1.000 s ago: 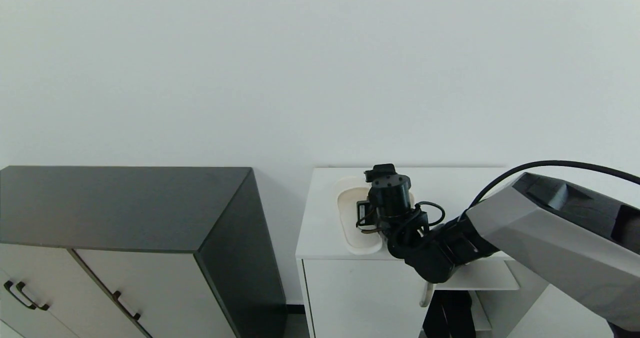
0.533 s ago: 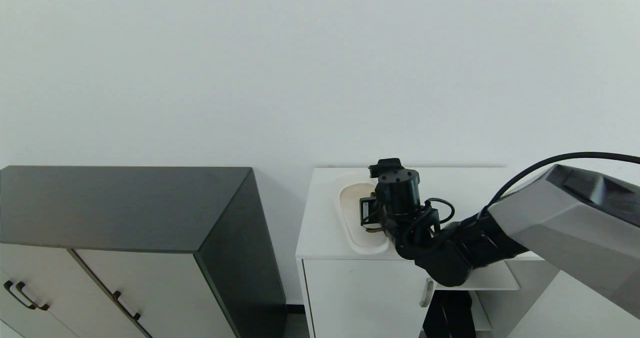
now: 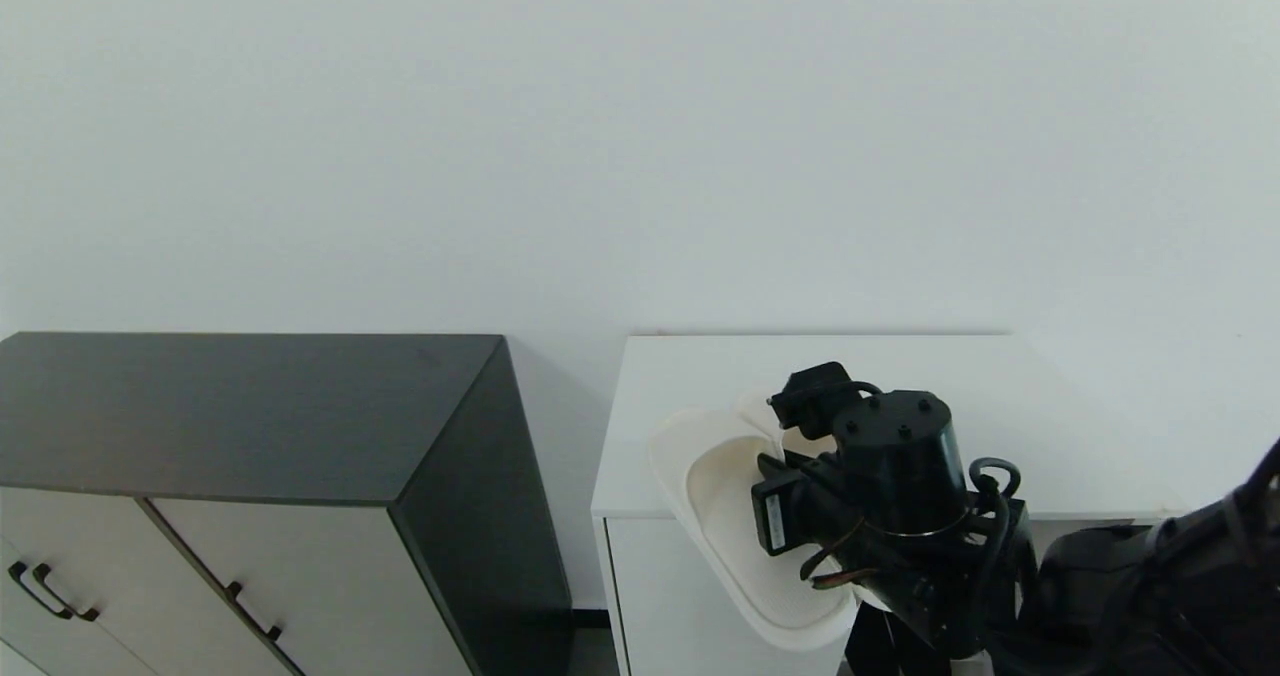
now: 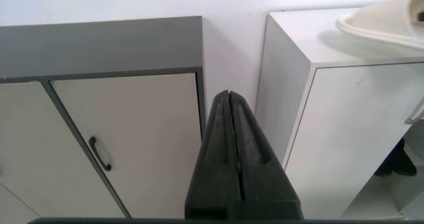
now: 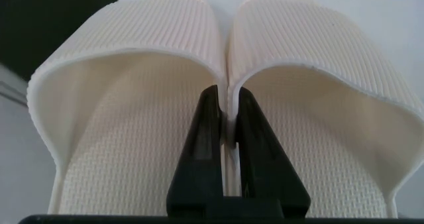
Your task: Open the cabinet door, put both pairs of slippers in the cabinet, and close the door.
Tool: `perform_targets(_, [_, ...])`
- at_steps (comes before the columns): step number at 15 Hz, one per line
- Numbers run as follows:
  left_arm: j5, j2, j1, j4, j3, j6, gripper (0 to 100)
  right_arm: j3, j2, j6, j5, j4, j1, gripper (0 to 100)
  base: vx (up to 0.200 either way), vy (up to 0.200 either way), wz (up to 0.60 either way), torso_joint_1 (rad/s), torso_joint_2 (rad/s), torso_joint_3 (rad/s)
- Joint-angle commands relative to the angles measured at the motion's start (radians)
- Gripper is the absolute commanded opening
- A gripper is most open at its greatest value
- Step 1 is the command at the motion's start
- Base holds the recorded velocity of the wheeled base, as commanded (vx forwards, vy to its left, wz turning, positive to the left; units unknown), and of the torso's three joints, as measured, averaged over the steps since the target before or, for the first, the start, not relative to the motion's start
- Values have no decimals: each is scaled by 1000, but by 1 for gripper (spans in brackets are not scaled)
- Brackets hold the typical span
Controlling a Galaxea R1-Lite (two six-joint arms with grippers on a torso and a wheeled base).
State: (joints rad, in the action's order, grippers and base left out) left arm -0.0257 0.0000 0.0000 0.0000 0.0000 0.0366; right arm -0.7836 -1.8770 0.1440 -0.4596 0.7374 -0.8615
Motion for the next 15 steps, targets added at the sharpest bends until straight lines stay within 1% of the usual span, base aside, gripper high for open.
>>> perform_targets(1, [1, 2, 0, 0, 0, 0, 0, 14, 12, -11, 1, 5, -11, 0, 0, 0, 0, 0, 0, 0])
perform_targets(5, [0, 2, 0, 0, 0, 0, 0, 17, 10, -8, -2, 13, -14, 0, 0, 0, 0, 0, 0, 0])
perform_targets(15, [0, 2, 0, 0, 0, -1, 0, 24, -5, -9, -2, 19, -17, 0, -200, 0, 0, 2, 2, 4])
